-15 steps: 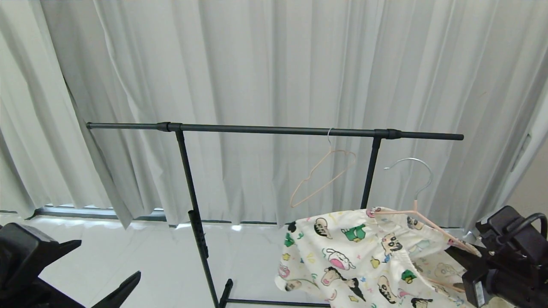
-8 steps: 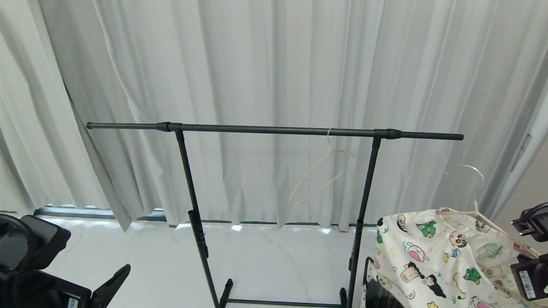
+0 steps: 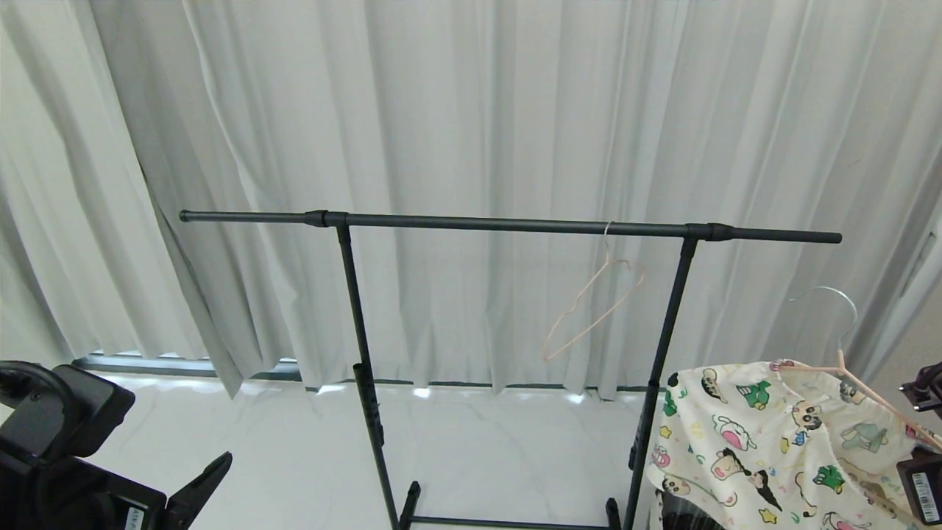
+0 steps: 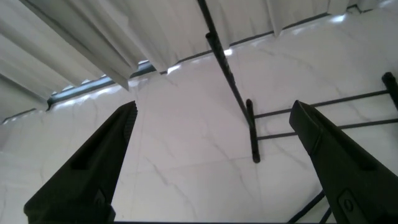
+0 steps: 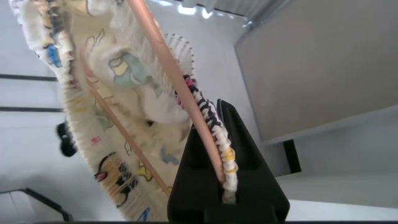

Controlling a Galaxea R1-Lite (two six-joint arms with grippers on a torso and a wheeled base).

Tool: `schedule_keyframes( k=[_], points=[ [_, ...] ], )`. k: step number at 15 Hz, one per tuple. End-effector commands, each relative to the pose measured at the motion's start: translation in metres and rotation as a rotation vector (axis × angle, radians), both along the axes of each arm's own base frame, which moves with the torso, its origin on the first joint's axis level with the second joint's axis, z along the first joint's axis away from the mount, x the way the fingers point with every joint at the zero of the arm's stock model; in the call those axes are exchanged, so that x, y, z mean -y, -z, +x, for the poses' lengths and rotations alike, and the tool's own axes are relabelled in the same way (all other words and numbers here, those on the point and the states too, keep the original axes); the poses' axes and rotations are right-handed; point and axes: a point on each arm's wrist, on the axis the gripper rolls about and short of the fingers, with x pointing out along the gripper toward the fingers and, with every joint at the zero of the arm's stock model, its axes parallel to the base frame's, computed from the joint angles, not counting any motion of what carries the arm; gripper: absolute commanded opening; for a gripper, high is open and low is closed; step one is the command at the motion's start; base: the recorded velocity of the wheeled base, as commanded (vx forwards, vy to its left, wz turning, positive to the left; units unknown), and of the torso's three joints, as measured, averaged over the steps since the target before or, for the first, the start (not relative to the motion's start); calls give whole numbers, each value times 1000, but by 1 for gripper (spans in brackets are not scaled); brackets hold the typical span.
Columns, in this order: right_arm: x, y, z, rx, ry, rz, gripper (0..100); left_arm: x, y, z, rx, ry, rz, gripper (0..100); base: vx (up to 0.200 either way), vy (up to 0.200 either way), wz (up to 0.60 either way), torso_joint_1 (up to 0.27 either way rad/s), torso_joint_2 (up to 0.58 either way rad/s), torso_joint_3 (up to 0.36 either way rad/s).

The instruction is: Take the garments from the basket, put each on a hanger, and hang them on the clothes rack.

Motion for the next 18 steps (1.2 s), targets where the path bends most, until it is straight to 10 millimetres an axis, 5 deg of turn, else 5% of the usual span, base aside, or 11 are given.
schedule_keyframes(
  k=[1, 8, 18],
  points=[
    [-2, 1, 0, -11, -16, -1, 0, 0, 0, 0, -3, 0, 1, 100, 0, 200, 0, -7, 7, -2],
    [-28, 7, 4, -62, -181, 1, 0, 0, 0, 0, 2, -2, -1, 100, 0, 57, 0, 1, 1, 1],
    [-149, -33, 61, -97, -300, 312, 0, 0, -5, 1, 20, 2, 6, 100, 0, 0, 0, 0, 0, 0]
  ],
)
